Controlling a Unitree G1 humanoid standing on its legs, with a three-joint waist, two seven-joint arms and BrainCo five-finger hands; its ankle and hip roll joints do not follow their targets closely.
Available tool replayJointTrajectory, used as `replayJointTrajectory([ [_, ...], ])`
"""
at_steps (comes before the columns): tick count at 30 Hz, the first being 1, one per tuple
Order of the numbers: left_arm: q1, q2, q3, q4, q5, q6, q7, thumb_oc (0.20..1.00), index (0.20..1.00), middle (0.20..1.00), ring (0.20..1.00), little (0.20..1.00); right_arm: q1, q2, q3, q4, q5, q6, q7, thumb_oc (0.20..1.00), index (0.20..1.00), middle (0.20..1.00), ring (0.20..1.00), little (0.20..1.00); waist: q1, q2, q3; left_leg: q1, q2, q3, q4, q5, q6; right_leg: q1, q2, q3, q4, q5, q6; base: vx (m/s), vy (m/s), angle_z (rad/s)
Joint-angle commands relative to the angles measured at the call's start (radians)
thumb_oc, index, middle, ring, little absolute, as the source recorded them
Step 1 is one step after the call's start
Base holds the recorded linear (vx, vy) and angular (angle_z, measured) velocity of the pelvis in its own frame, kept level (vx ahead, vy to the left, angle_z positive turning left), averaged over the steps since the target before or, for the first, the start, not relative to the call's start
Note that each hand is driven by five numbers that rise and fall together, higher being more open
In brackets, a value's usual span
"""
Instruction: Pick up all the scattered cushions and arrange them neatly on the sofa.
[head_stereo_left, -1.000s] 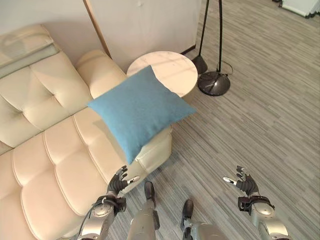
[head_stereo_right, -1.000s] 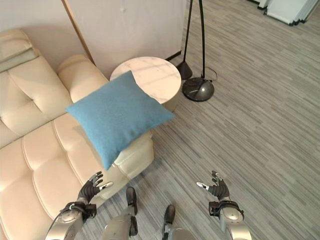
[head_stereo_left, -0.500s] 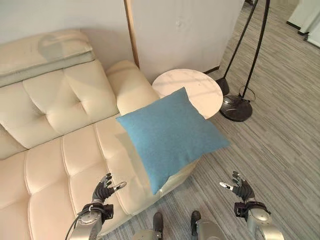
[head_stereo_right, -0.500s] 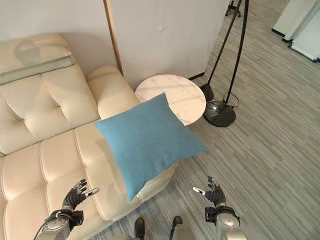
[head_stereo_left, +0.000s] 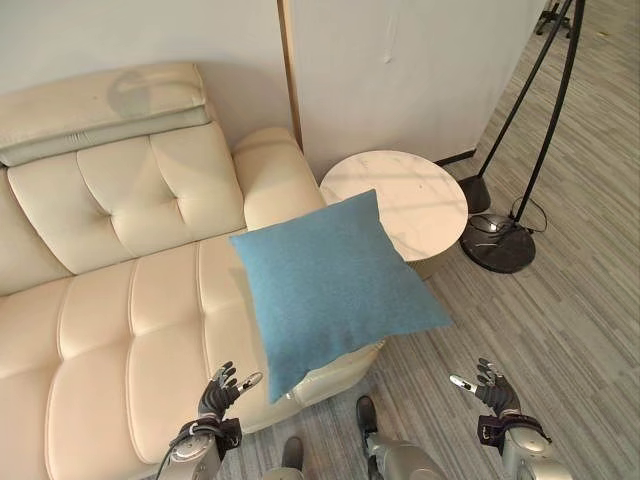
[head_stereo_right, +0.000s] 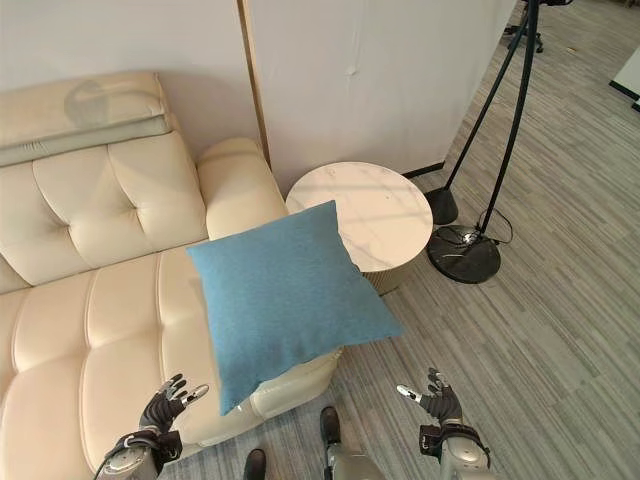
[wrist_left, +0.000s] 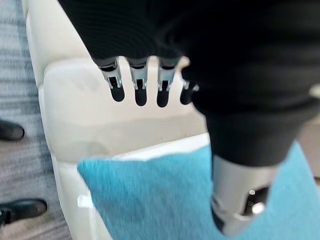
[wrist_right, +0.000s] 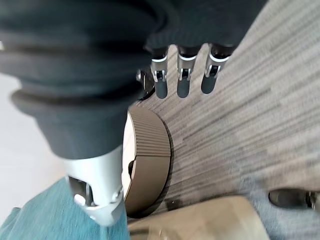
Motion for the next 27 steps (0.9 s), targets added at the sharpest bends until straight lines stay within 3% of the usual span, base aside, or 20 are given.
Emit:
replayJointTrajectory([
  [1,-0.071,0.062,0.019,-0.032,-0.016,-0.047,0.023,1.0,1.0,1.0,1.0,1.0,0.003,-0.027,-0.098,-0.033,0.03,-0.024,-0.047,1.0,1.0,1.0,1.0,1.0,-0.022,-0.042,0.0,-0.032,-0.07,0.162,0.033,-0.01,-0.006,0.053,-0.105,-0.013,0.062,-0.179,0.075,0.01,-0.014,1.22],
  [3,-0.082,0.065,0.041,-0.022,-0.017,-0.048,0.025,1.0,1.0,1.0,1.0,1.0,-0.003,-0.057,-0.137,-0.041,0.026,-0.024,-0.071,1.0,1.0,1.0,1.0,1.0,-0.029,-0.033,-0.01,-0.026,-0.062,0.21,0.019,-0.013,-0.003,0.065,-0.096,-0.025,0.06,-0.187,0.071,0.05,-0.009,0.95],
  [7,-0.11,0.076,0.072,0.021,-0.017,-0.052,0.034,1.0,1.0,1.0,1.0,1.0,-0.045,-0.132,-0.181,-0.083,-0.017,-0.011,-0.097,1.0,1.0,1.0,1.0,1.0,-0.029,-0.033,-0.031,0.005,-0.063,0.227,0.007,-0.022,0.0,0.091,-0.09,-0.021,0.049,-0.191,0.071,0.09,0.017,0.01],
  [9,-0.149,0.081,0.063,0.079,-0.03,-0.057,0.039,1.0,1.0,1.0,1.0,1.0,-0.111,-0.202,-0.161,-0.075,-0.04,-0.003,-0.105,1.0,1.0,1.0,1.0,1.0,-0.023,-0.036,-0.044,0.03,-0.065,0.233,-0.005,-0.026,0.0,0.104,-0.089,-0.011,0.043,-0.191,0.072,0.08,0.029,-0.22],
  [14,-0.243,0.075,0.0,0.205,-0.063,-0.056,0.043,1.0,1.0,1.0,1.0,1.0,-0.224,-0.254,-0.055,-0.038,-0.045,0.011,-0.091,1.0,1.0,1.0,1.0,1.0,-0.016,-0.042,-0.053,0.05,-0.061,0.239,-0.028,-0.023,-0.003,0.105,-0.085,0.004,0.042,-0.197,0.072,0.03,0.013,-0.09],
  [18,-0.341,0.059,-0.077,0.264,-0.078,-0.056,0.045,1.0,1.0,1.0,1.0,1.0,-0.319,-0.238,0.063,-0.005,-0.028,0.022,-0.078,1.0,1.0,1.0,1.0,1.0,-0.013,-0.056,-0.041,0.024,-0.055,0.242,-0.03,-0.017,-0.007,0.065,-0.081,0.007,0.044,-0.19,0.072,-0.07,-0.028,0.01],
  [21,-0.451,0.041,-0.141,0.295,-0.098,-0.062,0.056,1.0,1.0,1.0,1.0,1.0,-0.421,-0.195,0.162,0.0,-0.006,0.018,-0.082,1.0,1.0,1.0,1.0,1.0,-0.013,-0.07,-0.001,-0.053,-0.048,0.241,-0.022,-0.001,-0.007,-0.025,-0.075,0.023,0.06,-0.171,0.069,-0.28,-0.059,-0.04],
  [24,-0.721,0.037,-0.234,0.408,-0.152,-0.083,0.101,1.0,1.0,1.0,1.0,1.0,-0.688,-0.127,0.326,0.043,0.037,0.008,-0.128,1.0,1.0,1.0,1.0,1.0,-0.015,-0.096,0.07,-0.189,-0.04,0.249,0.014,0.032,-0.012,-0.165,-0.07,0.04,0.097,-0.132,0.063,-0.32,-0.044,-0.15],
  [27,-0.796,0.022,-0.262,0.427,-0.17,-0.084,0.111,1.0,1.0,1.0,1.0,1.0,-0.754,-0.078,0.373,0.05,0.078,-0.001,-0.148,1.0,1.0,1.0,1.0,1.0,-0.017,-0.103,0.094,-0.216,-0.038,0.249,0.026,0.043,-0.015,-0.185,-0.071,0.039,0.097,-0.122,0.062,-0.08,-0.018,-0.05],
])
